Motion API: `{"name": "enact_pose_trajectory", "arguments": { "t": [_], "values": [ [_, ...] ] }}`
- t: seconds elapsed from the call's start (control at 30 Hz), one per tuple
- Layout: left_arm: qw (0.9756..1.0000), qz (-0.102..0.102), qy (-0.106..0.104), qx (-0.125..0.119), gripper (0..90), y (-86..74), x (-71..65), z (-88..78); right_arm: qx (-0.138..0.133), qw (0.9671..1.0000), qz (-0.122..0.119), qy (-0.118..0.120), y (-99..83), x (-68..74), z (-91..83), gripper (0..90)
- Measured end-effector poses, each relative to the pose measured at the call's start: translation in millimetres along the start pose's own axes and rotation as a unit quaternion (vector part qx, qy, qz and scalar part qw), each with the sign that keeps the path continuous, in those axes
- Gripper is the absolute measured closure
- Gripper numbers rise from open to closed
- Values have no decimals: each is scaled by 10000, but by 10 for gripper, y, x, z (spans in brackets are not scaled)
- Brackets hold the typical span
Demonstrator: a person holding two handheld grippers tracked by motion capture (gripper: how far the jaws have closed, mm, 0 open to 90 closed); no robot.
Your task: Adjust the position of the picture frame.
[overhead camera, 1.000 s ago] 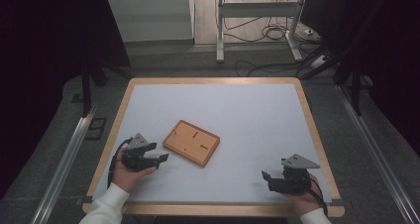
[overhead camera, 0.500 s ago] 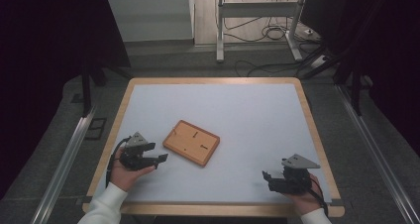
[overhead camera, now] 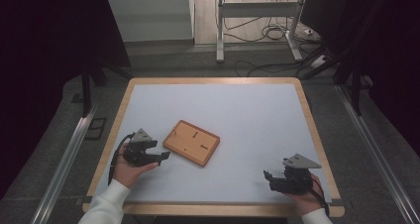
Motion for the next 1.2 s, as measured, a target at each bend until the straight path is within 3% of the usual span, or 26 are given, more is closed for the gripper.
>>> {"name": "enact_pose_trajectory", "arguments": {
  "t": [0.63, 1.2],
  "values": [
    [9998, 132, 109, 102, 296, 338, 78, 119, -45, 10000, -31, -74, -2, -14, 13, 157],
    [9989, 146, 379, 218, 416, 527, 194, 318, 0, 10000, -46, -87, -17, -20, 38, 157]
  ]
}}
Point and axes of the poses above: each handheld gripper's, and its own axes: z roughly forward along the jaws, y roughly out of its top, x roughly to its left, the point moved 7 cm from there along z, roughly forward along the jaws, and after that the axes turned 12 degrees about x, right-handed, at the moved point
